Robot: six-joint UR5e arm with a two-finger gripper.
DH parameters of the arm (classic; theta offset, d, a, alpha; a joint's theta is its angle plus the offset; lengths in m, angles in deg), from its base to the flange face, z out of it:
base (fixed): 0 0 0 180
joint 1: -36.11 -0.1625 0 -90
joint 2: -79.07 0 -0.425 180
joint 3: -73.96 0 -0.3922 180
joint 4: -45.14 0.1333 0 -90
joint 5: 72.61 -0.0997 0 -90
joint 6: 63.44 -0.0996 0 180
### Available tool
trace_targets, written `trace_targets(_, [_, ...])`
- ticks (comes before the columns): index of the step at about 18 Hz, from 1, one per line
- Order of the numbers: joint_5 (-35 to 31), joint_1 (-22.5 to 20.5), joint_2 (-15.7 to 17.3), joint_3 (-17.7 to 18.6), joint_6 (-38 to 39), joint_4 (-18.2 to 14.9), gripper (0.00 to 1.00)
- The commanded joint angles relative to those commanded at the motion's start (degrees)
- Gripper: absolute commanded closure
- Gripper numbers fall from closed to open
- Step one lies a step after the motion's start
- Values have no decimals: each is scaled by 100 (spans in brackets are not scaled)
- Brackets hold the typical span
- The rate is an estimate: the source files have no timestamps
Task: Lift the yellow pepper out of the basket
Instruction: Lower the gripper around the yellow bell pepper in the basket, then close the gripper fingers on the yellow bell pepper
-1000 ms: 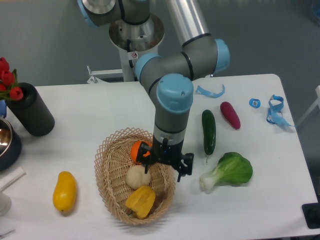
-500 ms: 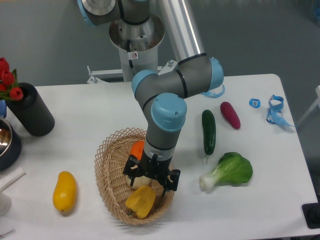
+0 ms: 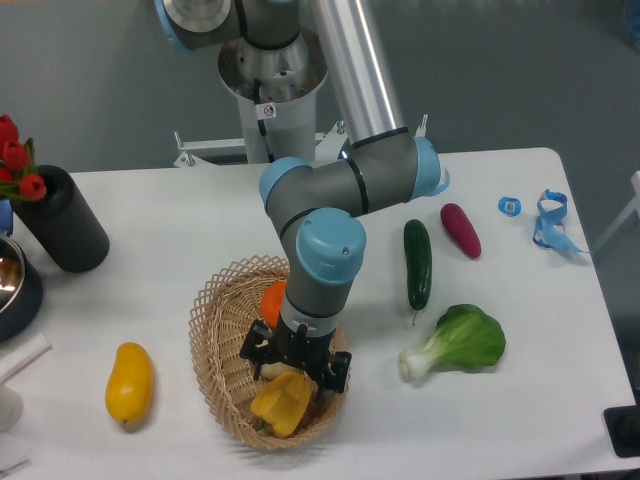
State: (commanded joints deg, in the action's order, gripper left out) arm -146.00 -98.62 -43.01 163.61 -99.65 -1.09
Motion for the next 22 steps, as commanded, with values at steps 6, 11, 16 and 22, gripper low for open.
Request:
trace_targets(6, [-18,9,-88,0,0,0,0])
trace_targets(11, [-70,26,-176,-35,-9,0,0])
trace_targets(16, [-176,79,-202,-53,0,9,0])
trace_targets(22, [-176,114,-246,-53,9,44,0])
